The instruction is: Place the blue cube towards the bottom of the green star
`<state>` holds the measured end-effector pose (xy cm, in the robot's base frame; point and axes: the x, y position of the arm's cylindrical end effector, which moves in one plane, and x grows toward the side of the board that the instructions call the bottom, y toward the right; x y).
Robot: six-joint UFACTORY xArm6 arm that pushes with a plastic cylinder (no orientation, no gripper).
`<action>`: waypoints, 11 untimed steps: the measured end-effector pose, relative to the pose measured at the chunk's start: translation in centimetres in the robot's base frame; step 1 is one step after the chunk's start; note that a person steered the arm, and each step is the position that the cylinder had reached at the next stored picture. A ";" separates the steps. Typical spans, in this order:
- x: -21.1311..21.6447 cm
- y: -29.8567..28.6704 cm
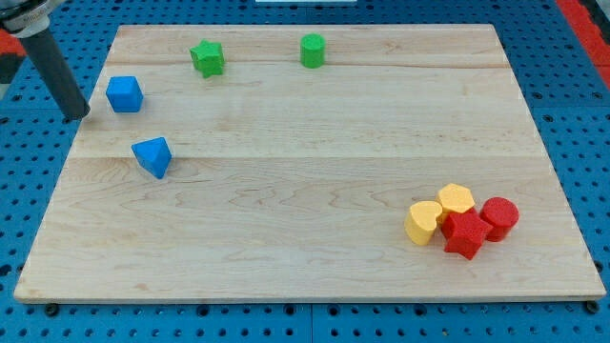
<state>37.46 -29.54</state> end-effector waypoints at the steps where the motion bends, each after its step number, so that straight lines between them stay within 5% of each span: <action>1: -1.0 0.8; 4: -4.7 7.9; 8: 0.9 14.2; 11: -3.9 14.8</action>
<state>33.61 -14.74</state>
